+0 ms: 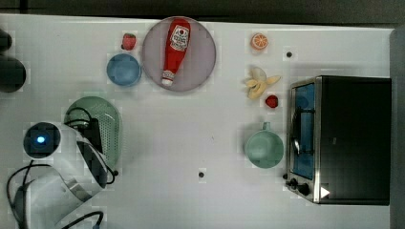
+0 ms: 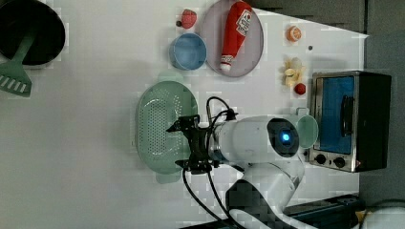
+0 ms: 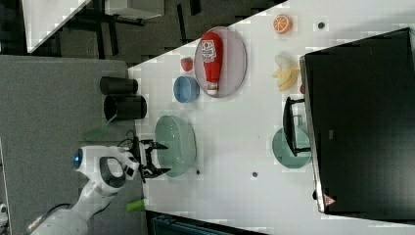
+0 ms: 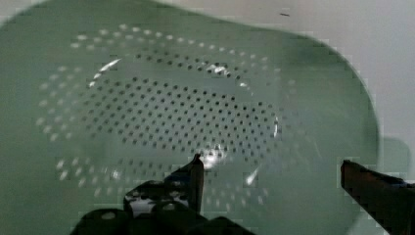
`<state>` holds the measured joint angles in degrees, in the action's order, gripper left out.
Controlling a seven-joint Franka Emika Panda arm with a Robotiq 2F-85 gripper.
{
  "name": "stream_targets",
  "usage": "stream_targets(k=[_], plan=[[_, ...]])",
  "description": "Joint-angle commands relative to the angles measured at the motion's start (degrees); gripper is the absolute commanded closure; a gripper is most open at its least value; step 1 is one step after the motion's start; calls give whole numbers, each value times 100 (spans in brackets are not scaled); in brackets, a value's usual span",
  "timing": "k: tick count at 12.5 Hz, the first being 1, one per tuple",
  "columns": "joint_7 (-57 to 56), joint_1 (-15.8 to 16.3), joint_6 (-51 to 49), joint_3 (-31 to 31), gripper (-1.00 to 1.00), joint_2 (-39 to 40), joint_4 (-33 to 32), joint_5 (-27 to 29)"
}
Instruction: Drag strainer left to right.
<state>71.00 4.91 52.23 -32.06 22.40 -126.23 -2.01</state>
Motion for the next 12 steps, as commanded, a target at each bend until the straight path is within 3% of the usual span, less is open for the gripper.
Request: stream_targets(k=[1, 7, 12], plan=[[506, 100, 625, 328, -100, 196, 18, -279], [503, 815, 1014, 1385, -100, 635, 148, -314], [502, 844, 1006, 1609, -100, 563, -35, -314]])
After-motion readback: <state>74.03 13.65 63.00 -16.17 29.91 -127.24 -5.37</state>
